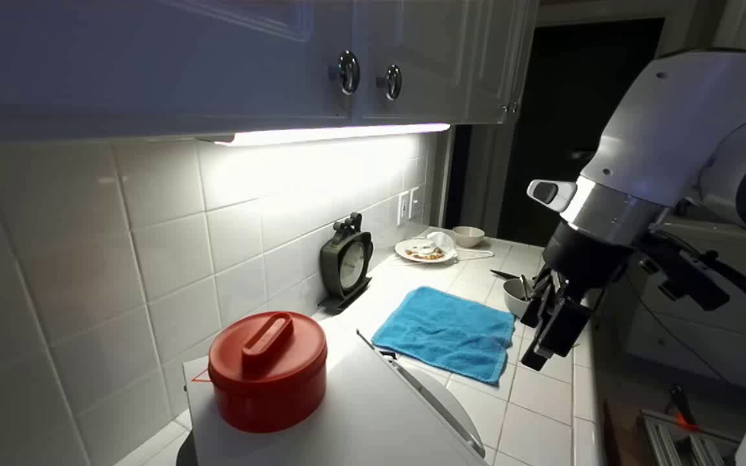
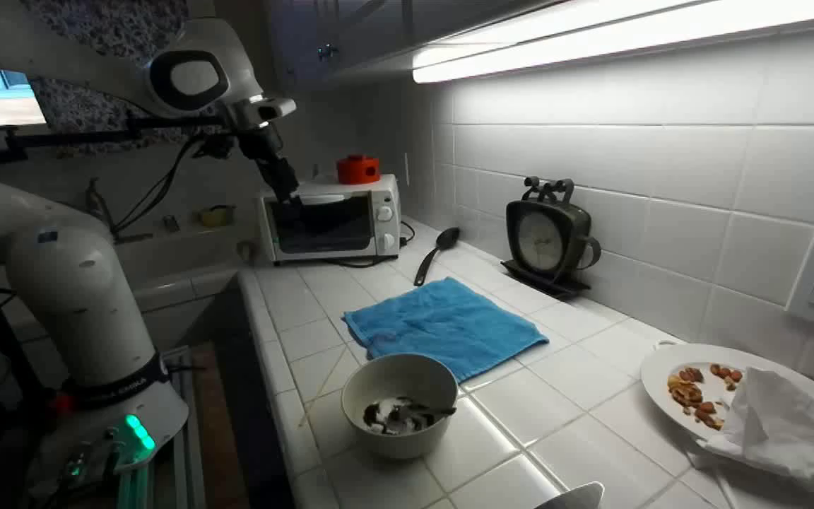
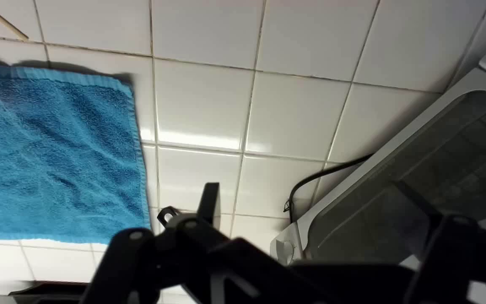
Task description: Open the oven door.
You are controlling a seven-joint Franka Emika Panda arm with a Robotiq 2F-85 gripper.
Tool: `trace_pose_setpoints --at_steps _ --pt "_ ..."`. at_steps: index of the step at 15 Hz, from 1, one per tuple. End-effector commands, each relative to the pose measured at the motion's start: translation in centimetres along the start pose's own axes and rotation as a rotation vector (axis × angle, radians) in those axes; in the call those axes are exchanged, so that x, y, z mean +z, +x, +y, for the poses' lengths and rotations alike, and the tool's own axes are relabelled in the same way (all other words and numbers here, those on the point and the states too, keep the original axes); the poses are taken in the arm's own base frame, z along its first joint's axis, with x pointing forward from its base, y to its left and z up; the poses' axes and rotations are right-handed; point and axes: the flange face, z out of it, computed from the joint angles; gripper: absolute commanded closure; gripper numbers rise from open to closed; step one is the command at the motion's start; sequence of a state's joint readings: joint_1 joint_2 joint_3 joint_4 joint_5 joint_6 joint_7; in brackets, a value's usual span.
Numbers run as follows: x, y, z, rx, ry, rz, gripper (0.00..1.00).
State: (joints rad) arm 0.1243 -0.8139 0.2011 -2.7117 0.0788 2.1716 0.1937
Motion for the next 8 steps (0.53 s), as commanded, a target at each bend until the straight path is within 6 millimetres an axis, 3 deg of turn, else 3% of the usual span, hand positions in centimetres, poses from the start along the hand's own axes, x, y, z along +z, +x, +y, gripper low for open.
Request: trace_pose_setpoints --at_steps 1,6,8 --pt "-0.1 0.0 0.0 0.0 0.0 -0.001 0.0" --pt "-0.1 0.0 0.0 0.0 0.0 -0.001 0.0" --pt "0.9 1.1 0.4 0.066 -0.027 0.038 0.0"
